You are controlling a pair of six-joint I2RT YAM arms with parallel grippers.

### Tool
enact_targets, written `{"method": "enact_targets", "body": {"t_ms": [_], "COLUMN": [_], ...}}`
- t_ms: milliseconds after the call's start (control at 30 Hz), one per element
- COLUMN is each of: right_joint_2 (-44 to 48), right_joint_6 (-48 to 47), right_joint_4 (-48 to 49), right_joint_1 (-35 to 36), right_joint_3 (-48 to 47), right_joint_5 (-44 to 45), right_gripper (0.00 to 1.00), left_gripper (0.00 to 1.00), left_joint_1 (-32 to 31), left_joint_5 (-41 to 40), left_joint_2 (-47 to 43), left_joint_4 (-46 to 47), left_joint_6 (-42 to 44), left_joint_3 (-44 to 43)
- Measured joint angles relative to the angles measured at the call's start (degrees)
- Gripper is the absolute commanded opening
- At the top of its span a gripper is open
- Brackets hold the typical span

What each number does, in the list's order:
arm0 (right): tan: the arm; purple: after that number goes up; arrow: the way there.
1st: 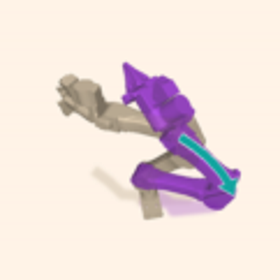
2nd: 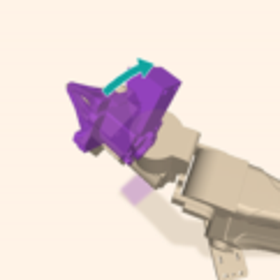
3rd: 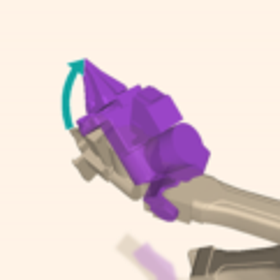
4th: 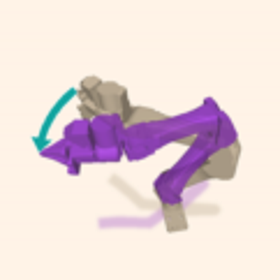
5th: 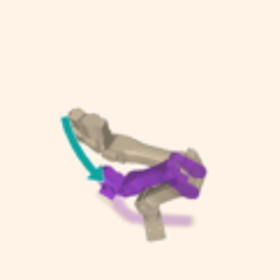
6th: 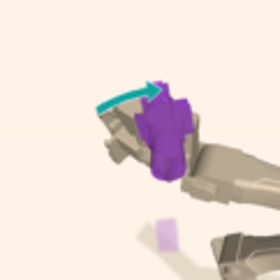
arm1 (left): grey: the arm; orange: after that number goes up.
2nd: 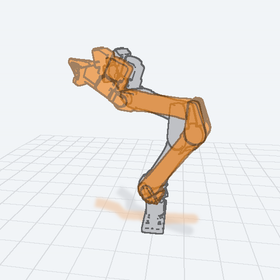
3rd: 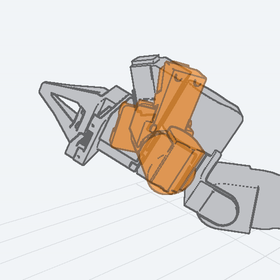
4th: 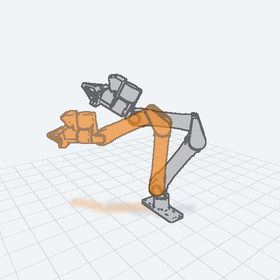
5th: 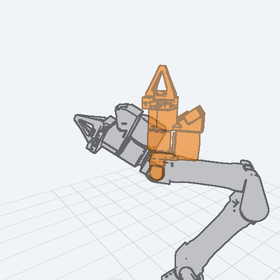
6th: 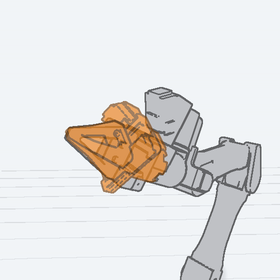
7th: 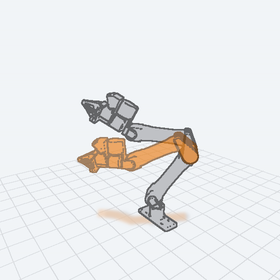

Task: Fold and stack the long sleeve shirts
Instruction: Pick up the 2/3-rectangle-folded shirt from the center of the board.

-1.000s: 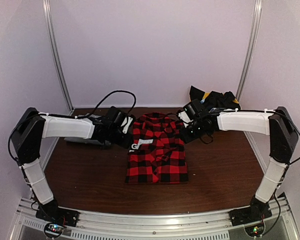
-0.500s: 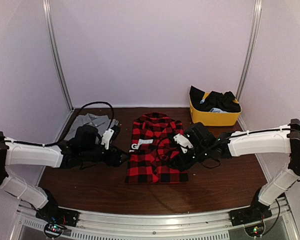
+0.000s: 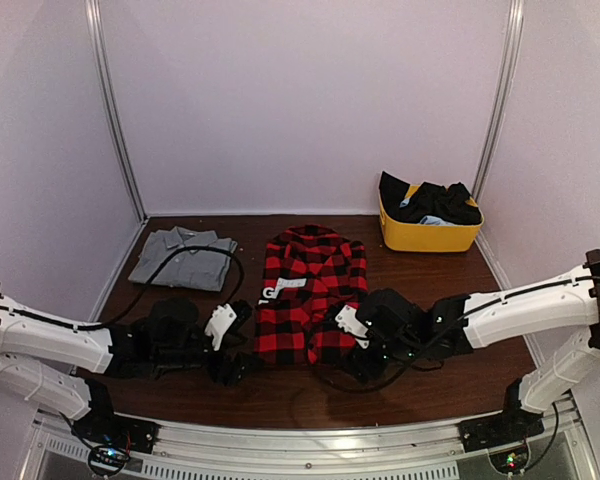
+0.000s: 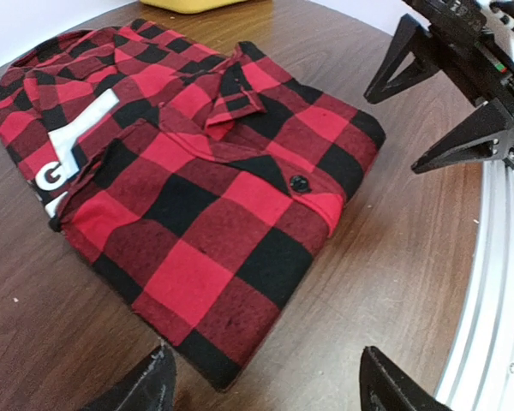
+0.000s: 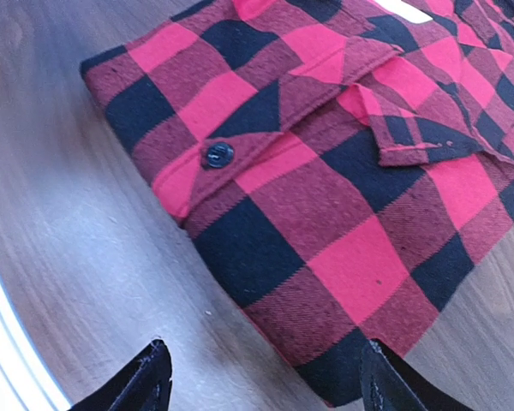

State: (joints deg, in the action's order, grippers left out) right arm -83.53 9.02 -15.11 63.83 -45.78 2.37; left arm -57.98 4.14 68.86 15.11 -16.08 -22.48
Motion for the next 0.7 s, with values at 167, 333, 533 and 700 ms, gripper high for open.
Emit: {"method": "enact_targets", "body": {"t_ms": [167,333,533,700], "right_joint_2": [-0.4,-3.5,-7.9,-10.5], "right_joint_6": [-1.4,-1.9,-2.5,-3.1], "right_joint_4": [-1.7,-3.0,-5.2,-6.1], "right_joint_1": [0.2,0.2,0.2,0.2], "right_joint_3": [0.0,-0.1,-1.6,-3.0], "right_joint_5": [4.7,6.7,7.5,8.7], "right_gripper": [0.76,0.76,0.71,0.61], "left_gripper": [0.74,0.74,0.74,0.75], "left_joint_1": [0.0,0.0,0.0,0.0], "left_joint_5": [-3.3,-4.8,-7.0,-7.1], "left_joint_2": [-1.7,-1.6,0.9,2.1], "left_joint_4": [-0.2,-0.1,-0.2,-0.2], "left_joint_6": [2.0,5.0,6.9,7.5], "left_joint_3": [0.7,0.7,0.7,0.7]}}
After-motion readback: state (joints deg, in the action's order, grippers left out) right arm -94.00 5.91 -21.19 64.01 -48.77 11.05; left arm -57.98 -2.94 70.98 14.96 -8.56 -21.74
